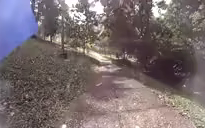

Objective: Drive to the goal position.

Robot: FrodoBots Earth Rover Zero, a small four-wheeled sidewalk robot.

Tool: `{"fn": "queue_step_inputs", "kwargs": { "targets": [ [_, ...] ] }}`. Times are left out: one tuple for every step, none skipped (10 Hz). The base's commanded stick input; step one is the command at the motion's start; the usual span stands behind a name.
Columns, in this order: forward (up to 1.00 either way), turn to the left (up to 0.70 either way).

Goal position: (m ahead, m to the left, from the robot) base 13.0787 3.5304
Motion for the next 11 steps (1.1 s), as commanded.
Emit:
{"fn": "queue_step_inputs", "kwargs": {
  "targets": [
    [0.5,0.0],
    [0.5,0.0],
    [0.5,0.0],
    [0.5,0.0],
    [0.5,0.0],
    [0.5,0.0],
    [0.5,0.0],
    [0.5,0.0],
    [0.5,0.0],
    [0.5,0.0],
    [0.5,0.0]
  ]
}}
